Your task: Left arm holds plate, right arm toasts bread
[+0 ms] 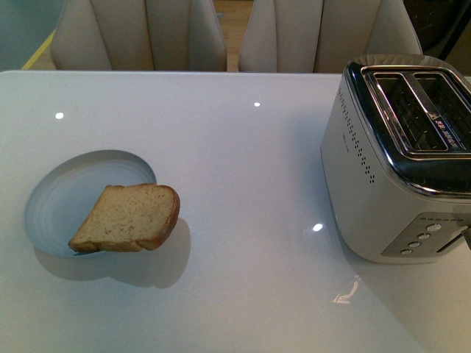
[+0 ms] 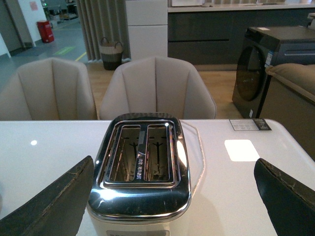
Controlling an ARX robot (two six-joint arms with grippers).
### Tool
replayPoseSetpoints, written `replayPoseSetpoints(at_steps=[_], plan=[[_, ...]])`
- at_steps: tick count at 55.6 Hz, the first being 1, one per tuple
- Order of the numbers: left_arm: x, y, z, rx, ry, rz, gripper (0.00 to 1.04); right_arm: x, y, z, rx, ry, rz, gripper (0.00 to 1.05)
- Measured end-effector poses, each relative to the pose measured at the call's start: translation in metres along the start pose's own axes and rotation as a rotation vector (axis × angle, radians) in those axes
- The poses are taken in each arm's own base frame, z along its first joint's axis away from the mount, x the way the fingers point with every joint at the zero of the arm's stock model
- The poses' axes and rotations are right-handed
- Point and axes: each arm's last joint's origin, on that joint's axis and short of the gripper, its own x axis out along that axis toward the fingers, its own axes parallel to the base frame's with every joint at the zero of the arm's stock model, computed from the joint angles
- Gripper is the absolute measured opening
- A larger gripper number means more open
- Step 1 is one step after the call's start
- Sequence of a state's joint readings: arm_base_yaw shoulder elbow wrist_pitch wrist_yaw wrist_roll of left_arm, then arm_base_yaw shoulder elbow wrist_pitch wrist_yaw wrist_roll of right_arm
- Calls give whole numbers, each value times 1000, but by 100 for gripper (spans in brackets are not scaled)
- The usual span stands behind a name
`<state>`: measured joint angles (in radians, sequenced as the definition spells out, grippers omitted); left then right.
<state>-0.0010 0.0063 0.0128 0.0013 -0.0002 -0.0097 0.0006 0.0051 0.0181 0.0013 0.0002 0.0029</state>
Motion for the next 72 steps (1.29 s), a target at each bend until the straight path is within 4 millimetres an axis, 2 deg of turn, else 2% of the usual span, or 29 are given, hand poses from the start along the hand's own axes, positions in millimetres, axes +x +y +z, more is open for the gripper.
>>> replayPoseSetpoints(at_steps=[47, 54, 57, 65, 72], plan=[[0, 0, 0, 0, 0, 1, 97, 0, 0, 0, 0, 0, 0, 96], [2, 0, 1, -31, 430, 258, 97, 0, 0, 0, 0, 0, -1, 96], [5, 0, -2, -19, 520, 305, 97, 0, 0, 0, 0, 0, 0, 96], [16, 0, 2, -63, 543, 276, 97, 0, 0, 0, 0, 0, 0, 96], [35, 7, 4, -100, 526, 258, 97, 0, 0, 0, 0, 0, 0, 96]])
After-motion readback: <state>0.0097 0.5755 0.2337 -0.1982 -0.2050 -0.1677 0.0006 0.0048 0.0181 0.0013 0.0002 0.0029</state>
